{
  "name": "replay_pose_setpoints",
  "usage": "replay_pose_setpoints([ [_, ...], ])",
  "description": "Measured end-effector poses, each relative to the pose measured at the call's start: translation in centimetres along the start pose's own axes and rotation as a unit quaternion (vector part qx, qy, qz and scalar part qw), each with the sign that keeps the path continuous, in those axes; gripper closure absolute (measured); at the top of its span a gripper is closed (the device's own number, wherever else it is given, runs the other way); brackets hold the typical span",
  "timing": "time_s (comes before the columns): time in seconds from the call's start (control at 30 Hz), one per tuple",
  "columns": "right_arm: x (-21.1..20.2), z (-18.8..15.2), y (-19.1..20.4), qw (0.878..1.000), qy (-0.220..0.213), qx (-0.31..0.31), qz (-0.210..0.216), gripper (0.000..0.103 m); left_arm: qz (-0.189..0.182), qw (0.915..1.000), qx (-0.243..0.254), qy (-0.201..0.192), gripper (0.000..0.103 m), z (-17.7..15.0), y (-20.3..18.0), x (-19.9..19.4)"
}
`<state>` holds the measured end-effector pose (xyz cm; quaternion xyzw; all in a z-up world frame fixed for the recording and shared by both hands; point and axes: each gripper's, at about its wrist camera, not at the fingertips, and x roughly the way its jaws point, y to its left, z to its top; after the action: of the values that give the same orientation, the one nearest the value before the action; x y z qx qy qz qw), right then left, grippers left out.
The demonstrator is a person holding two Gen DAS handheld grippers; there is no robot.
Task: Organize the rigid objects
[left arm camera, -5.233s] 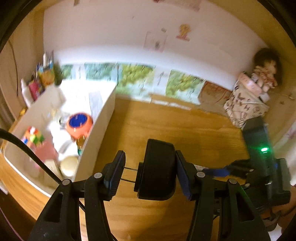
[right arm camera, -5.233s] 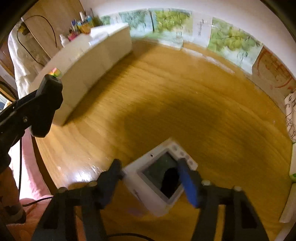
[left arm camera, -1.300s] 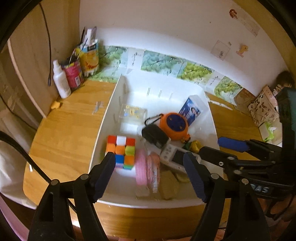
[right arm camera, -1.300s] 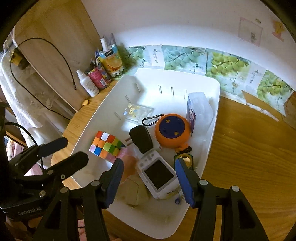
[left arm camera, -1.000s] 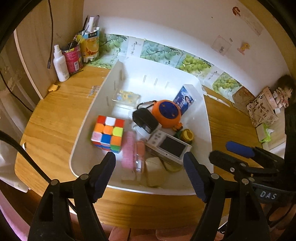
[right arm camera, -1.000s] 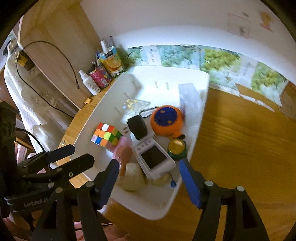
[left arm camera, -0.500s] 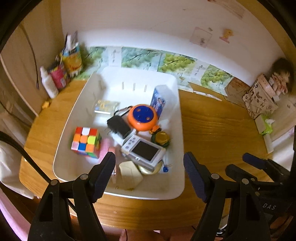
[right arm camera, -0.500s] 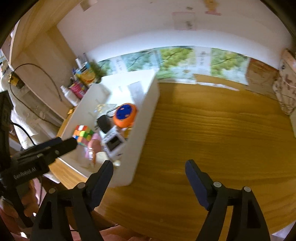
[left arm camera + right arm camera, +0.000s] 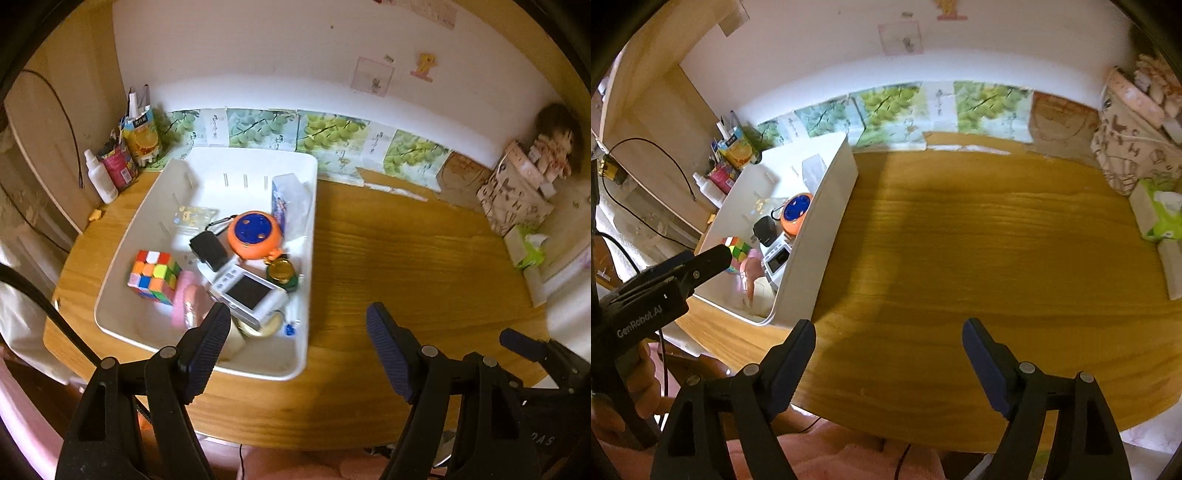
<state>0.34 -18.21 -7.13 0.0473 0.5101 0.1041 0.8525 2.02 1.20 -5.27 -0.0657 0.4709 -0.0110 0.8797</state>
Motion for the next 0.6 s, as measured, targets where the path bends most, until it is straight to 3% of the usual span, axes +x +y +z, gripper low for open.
replay_pose_setpoints([
  [0.23, -2.9, -0.8, -0.8, 0.998, -0.057, 0.016, -0.015, 0.018, 0.003, 0.9996, -0.002, -0.029, 0.022, -0.6, -1.8, -1.4],
  [0.6, -4.1, -2.7, -0.6, 0.992, -0.118, 0.020, -0.040, 0.018, 0.028, 0.9979, 0.013, -0.057, 0.021, -2.1, -2.7, -2.2],
])
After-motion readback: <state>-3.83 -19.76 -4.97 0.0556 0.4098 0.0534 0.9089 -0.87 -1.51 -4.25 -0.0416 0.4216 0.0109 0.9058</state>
